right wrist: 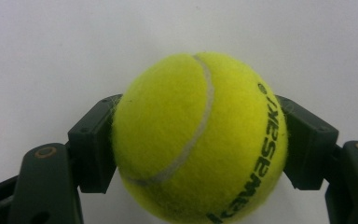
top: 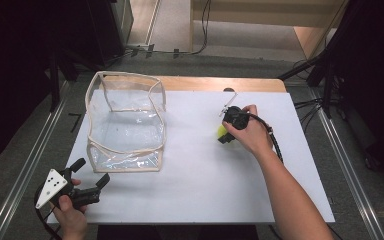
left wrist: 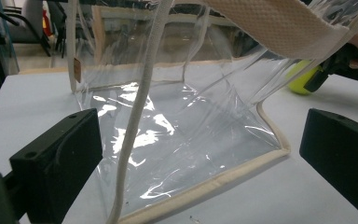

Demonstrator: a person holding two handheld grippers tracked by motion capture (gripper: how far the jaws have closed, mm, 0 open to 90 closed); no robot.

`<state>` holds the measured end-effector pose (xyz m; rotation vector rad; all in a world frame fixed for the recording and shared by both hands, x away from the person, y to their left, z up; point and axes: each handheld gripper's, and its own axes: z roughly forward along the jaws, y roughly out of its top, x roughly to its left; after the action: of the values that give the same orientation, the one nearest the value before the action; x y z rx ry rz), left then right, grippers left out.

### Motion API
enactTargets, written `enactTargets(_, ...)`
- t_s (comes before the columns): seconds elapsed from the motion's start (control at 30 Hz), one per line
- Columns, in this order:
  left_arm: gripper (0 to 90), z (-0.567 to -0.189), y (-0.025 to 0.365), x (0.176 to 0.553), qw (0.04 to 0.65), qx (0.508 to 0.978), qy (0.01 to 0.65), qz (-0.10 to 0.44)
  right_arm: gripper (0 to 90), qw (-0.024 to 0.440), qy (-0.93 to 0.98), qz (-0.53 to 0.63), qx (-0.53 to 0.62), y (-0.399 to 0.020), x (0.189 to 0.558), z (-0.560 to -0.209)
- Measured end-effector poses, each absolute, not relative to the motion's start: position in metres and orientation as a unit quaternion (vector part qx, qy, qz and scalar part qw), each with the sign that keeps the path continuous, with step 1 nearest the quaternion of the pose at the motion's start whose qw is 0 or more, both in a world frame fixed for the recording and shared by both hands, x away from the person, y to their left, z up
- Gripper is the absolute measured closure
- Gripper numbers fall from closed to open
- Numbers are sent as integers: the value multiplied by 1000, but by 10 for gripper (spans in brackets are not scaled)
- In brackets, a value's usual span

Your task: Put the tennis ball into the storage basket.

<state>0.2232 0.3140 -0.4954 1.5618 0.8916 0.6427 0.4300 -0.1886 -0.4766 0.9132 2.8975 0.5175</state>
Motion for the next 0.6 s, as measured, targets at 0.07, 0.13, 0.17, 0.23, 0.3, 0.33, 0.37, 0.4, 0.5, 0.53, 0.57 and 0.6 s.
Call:
enactTargets(0.07, 0, -495, 314, 223, 577, 668, 381, 275, 232, 31, 941, 165, 292, -189, 430, -475)
enactTargets(0.13, 0, -495, 314, 223, 578, 668, 381, 274, 233, 29, 940, 172, 293, -189, 430, -474)
enactTargets(0.17, 0, -495, 314, 223, 578, 668, 381, 274, 233, 29, 941, 169, 291, -189, 430, -472)
enactTargets(0.23, 0, -495, 314, 223, 578, 667, 382, 274, 233, 28, 941, 171, 291, -189, 430, -469)
enactTargets(0.3, 0, -495, 314, 223, 579, 666, 383, 274, 233, 28, 941, 171, 289, -189, 430, -469)
enactTargets(0.33, 0, -495, 314, 223, 578, 667, 382, 274, 232, 26, 942, 168, 288, -189, 430, -466)
enactTargets(0.37, 0, -495, 314, 223, 578, 667, 382, 274, 232, 26, 942, 168, 288, -189, 430, -466)
enactTargets(0.4, 0, -495, 314, 223, 578, 667, 382, 274, 232, 26, 943, 170, 284, -189, 430, -466)
enactTargets(0.5, 0, -495, 314, 223, 579, 666, 383, 274, 233, 25, 945, 172, 278, -187, 430, -461)
enactTargets(0.53, 0, -495, 314, 223, 579, 666, 383, 274, 233, 25, 945, 172, 278, -187, 430, -461)
enactTargets(0.57, 0, -495, 314, 223, 579, 666, 383, 273, 233, 26, 946, 172, 275, -185, 431, -458)
enactTargets(0.6, 0, -495, 314, 223, 579, 666, 383, 273, 233, 26, 946, 172, 275, -185, 431, -458)
